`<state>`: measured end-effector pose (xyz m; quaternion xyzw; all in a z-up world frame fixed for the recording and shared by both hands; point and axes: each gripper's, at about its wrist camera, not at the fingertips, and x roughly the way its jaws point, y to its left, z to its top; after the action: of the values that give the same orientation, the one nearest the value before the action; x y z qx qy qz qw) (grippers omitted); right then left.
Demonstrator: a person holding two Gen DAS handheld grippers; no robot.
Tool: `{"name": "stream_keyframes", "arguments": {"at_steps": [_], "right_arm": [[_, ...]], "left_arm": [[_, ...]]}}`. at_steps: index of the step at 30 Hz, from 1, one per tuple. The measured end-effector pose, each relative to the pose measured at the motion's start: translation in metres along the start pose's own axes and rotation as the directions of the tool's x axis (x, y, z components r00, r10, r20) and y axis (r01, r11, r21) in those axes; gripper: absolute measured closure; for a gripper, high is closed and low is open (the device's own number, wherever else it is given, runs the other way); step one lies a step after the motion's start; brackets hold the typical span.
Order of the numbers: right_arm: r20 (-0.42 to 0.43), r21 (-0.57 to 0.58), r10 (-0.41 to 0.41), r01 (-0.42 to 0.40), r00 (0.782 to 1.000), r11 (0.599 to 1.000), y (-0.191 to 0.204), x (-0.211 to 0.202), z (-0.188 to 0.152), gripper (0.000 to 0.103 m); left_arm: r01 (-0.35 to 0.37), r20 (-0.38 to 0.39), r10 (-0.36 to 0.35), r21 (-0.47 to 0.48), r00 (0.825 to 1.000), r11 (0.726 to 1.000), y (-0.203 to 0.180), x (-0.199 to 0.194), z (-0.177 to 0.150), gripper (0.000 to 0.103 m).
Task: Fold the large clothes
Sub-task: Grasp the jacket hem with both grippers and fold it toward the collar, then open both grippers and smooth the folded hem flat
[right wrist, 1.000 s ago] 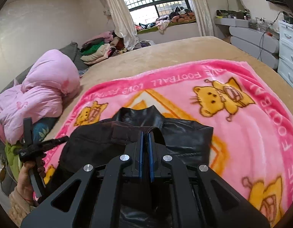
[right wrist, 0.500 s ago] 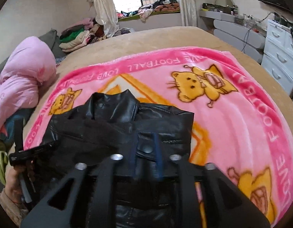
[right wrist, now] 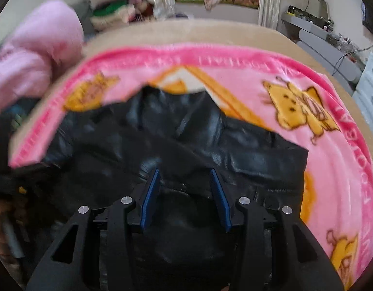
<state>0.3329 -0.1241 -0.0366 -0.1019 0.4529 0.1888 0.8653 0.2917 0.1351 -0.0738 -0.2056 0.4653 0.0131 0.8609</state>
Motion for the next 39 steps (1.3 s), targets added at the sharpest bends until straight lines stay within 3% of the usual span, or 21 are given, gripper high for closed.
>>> {"name": "stream_keyframes", "arguments": {"at_steps": [2,6,10,13,14,20,24,30,32,36,39], "right_arm": [[-0.052,0.028,-0.003,0.005,0.999,1.000,-0.007,0.018,-0.008,0.063],[-0.029,0.136,0.084,-0.079,0.996,0.988,-0.025,0.030,-0.021,0.064],[-0.016,0.100,0.062,-0.060,0.998,0.993,-0.017,0.022,-0.021,0.063],[0.032,0.088,0.081,-0.083,0.996,0.993,-0.014,0.000,-0.021,0.051],[0.053,0.091,0.089,-0.093,0.995,0.991,-0.013,-0.008,-0.023,0.042],[0.121,0.072,0.062,-0.071,0.991,0.995,-0.012,-0.044,-0.035,0.033],[0.145,0.086,0.073,-0.086,0.987,0.993,-0.014,-0.056,-0.042,0.029],[0.178,0.087,0.090,-0.106,0.980,0.990,-0.007,-0.069,-0.049,0.030],[0.195,0.079,0.096,-0.113,0.976,0.990,-0.002,-0.073,-0.049,0.041],[0.207,0.055,0.128,-0.142,0.970,0.988,0.010,-0.078,-0.047,0.044],[0.211,0.029,0.146,-0.156,0.966,0.987,0.021,-0.080,-0.044,0.044]], "left_arm": [[-0.001,0.000,0.001,0.005,1.000,1.000,-0.001,0.000,0.000,0.099],[0.007,-0.001,-0.007,0.011,1.000,1.000,-0.002,0.001,-0.001,0.099],[0.013,0.004,-0.013,0.010,1.000,1.000,-0.001,0.000,-0.001,0.099],[0.006,0.012,-0.006,0.026,1.000,1.000,-0.006,-0.008,-0.001,0.099],[0.012,0.015,-0.013,0.032,1.000,0.999,-0.009,-0.013,0.000,0.099],[0.034,0.045,-0.038,0.079,0.998,0.996,-0.025,-0.035,-0.003,0.074],[0.026,0.063,-0.034,0.117,0.997,0.993,-0.035,-0.046,-0.007,0.052],[0.022,0.049,-0.030,0.145,0.998,0.989,-0.038,-0.050,-0.019,0.051],[0.020,0.034,-0.026,0.166,0.999,0.986,-0.040,-0.048,-0.025,0.052],[-0.031,0.007,0.030,0.240,1.000,0.970,-0.044,-0.039,-0.042,0.071],[-0.056,-0.001,0.058,0.275,0.998,0.960,-0.046,-0.035,-0.053,0.072]]}}
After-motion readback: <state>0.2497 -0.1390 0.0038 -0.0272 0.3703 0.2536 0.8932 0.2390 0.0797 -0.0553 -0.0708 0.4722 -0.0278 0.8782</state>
